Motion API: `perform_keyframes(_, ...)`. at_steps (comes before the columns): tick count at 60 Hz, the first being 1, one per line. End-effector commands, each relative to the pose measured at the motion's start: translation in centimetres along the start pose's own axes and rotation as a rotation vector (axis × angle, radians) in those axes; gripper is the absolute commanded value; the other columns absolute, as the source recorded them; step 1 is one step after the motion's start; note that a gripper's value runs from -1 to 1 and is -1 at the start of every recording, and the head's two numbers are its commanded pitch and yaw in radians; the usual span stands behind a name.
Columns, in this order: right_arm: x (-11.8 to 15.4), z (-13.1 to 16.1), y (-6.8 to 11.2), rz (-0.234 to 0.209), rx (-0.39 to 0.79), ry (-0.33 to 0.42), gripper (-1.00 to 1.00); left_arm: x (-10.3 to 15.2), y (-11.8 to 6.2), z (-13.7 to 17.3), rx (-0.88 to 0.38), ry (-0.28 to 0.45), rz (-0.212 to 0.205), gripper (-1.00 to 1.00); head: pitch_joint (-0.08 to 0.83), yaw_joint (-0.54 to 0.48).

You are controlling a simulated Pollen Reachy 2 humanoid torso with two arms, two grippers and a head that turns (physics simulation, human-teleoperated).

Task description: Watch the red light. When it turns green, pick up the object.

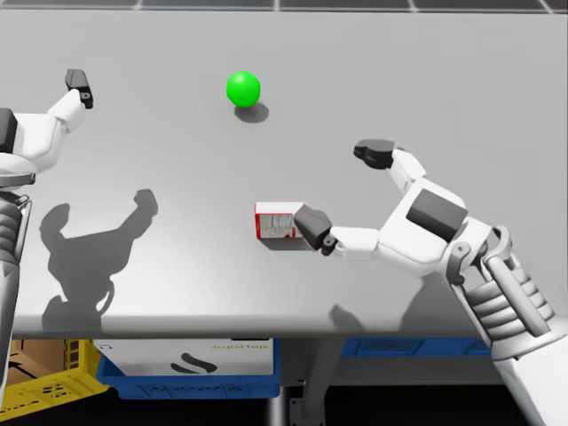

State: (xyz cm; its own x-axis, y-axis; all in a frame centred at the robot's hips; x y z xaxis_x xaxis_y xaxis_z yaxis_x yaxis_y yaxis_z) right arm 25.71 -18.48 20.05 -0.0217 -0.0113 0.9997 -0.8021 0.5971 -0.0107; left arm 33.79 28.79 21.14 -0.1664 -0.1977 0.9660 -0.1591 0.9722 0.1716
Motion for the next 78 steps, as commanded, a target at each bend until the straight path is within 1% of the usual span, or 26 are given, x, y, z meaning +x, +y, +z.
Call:
perform_keyframes(1, -2.2, -1.1, 0.1, 0.007, 0.151, 0.068, -1.00, 0.0, -0.1, 0.0, -0.001, 0.002, 0.000, -1.00, 0.749, -0.02)
perform_keyframes(7, -3.4, -1.8, 0.0, 0.027, 0.199, 0.110, -1.00, -0.1, 0.0, 0.0, 0.000, 0.003, -0.001, -1.00, 0.749, -0.02)
perform_keyframes(9, -4.0, -2.2, -0.1, 0.048, 0.216, 0.126, -1.00, -0.1, -0.1, 0.0, 0.000, 0.004, -0.001, -1.00, 0.750, -0.02)
perform_keyframes(16, -4.8, -3.3, -0.4, 0.069, 0.232, 0.155, -1.00, -0.1, 0.0, 0.0, 0.001, 0.004, 0.000, -1.00, 0.752, -0.02)
perform_keyframes(24, -5.3, -4.7, -0.9, 0.069, 0.228, 0.174, -1.00, 0.0, 0.0, 0.0, 0.003, 0.003, 0.002, -1.00, 0.753, -0.01)
perform_keyframes(26, -5.5, -5.3, -1.0, 0.059, 0.235, 0.183, -1.00, 0.0, 0.0, 0.0, 0.003, 0.003, 0.003, -1.00, 0.753, -0.01)
perform_keyframes(29, -5.6, -5.9, -1.2, 0.066, 0.244, 0.196, -1.00, 0.0, 0.0, 0.0, 0.003, 0.003, 0.003, -1.00, 0.753, -0.01)
perform_keyframes(40, -6.4, -7.9, -1.2, 0.038, 0.266, 0.252, -1.00, 0.0, 0.0, 0.0, 0.003, 0.003, 0.003, -1.00, 0.755, 0.00)
perform_keyframes(41, -6.4, -8.0, -1.3, 0.038, 0.267, 0.255, -1.00, 0.0, 0.0, 0.0, 0.003, 0.003, 0.003, -1.00, 0.755, 0.00)
perform_keyframes(44, -6.7, -8.3, -1.4, 0.016, 0.268, 0.286, -1.00, 0.0, 0.0, 0.0, 0.003, 0.003, 0.003, -1.00, 0.755, 0.00)
perform_keyframes(47, -7.1, -8.6, -1.5, 0.022, 0.266, 0.307, -1.00, 0.0, 0.0, 0.0, 0.003, 0.003, 0.003, -1.00, 0.756, 0.00)
perform_keyframes(50, -7.3, -8.6, -1.6, 0.010, 0.265, 0.337, -1.00, 0.0, 0.0, 0.0, 0.003, 0.003, 0.003, -1.00, 0.756, 0.00)
perform_keyframes(52, -7.4, -8.6, -1.6, 0.017, 0.269, 0.342, -1.00, 0.0, 0.0, 0.0, 0.003, 0.003, 0.003, -1.00, 0.756, 0.00)
perform_keyframes(55, -7.5, -8.6, -1.6, 0.006, 0.271, 0.357, -1.00, 0.0, 0.0, 0.0, 0.003, 0.003, 0.003, -1.00, 0.754, 0.00)
perform_keyframes(56, -7.5, -8.6, -1.6, 0.019, 0.272, 0.350, -0.79, 0.0, 0.0, 0.0, 0.003, 0.003, 0.003, -1.00, 0.754, 0.00)
perform_keyframes(57, -7.5, -8.6, -1.6, 0.033, 0.260, 0.340, -0.48, 0.0, 0.0, 0.0, 0.003, 0.003, 0.003, -1.00, 0.753, 0.00)
perform_keyframes(58, -7.5, -8.5, -1.6, 0.032, 0.251, 0.334, -0.06, 0.0, 0.0, 0.0, 0.003, 0.003, 0.003, -1.00, 0.753, 0.00)
perform_keyframes(59, -7.5, -8.5, -1.6, 0.029, 0.249, 0.332, 0.18, 0.0, 0.0, 0.0, 0.003, 0.003, 0.003, -1.00, 0.753, 0.00)
perform_keyframes(60, -7.5, -8.5, -1.6, 0.027, 0.246, 0.335, 0.82, 0.0, 0.0, 0.0, 0.003, 0.003, 0.003, -1.00, 0.752, 0.00)
perform_keyframes(61, -7.5, -8.5, -1.6, 0.027, 0.247, 0.334, 0.94, 0.0, 0.0, 0.0, 0.003, 0.003, 0.003, -1.00, 0.752, 0.00)
perform_keyframes(63, -7.4, -8.4, -1.7, 0.020, 0.252, 0.337, 1.00, 0.0, 0.0, 0.0, 0.003, 0.003, 0.003, -1.00, 0.751, 0.00)
perform_keyframes(73, -7.4, -8.0, -1.9, 0.023, 0.261, 0.348, 1.00, 0.0, 0.1, 0.0, 0.003, 0.002, 0.007, -1.00, 0.725, -0.01)
perform_keyframes(76, -7.4, -7.9, -1.8, 0.023, 0.266, 0.347, 1.00, 0.0, 0.1, 0.0, 0.003, 0.002, 0.007, -1.00, 0.692, -0.01)
perform_keyframes(78, -7.4, -7.8, -1.8, 0.027, 0.272, 0.348, 1.00, 0.0, 0.0, 0.0, 0.002, 0.003, 0.006, -1.00, 0.653, -0.01)
